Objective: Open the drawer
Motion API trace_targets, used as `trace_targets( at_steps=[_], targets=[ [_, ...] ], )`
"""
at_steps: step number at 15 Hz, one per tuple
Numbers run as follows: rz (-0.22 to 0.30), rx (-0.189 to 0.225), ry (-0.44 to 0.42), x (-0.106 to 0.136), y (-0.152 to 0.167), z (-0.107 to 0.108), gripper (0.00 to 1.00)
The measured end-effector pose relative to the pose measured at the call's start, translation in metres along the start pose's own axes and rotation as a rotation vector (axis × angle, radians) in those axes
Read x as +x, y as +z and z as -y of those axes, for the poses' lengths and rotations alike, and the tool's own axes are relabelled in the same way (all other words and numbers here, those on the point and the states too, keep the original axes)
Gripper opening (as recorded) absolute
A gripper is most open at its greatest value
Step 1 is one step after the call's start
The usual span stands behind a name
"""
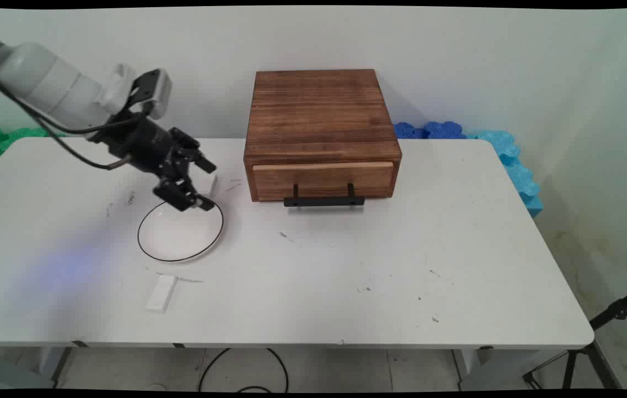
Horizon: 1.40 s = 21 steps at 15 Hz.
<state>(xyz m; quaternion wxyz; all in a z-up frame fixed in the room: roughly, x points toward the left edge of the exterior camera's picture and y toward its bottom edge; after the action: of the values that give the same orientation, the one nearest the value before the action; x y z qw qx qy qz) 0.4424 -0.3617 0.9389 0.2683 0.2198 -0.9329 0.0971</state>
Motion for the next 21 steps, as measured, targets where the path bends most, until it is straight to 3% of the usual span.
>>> trace_targets(
  at_steps=[10, 21],
  targets=[
    [-0.029, 0.005, 0.024, 0.084, 0.048, -0.009, 1.00],
    [-0.011, 0.019, 0.035, 0.128, 0.113, -0.007, 1.00]
  ],
)
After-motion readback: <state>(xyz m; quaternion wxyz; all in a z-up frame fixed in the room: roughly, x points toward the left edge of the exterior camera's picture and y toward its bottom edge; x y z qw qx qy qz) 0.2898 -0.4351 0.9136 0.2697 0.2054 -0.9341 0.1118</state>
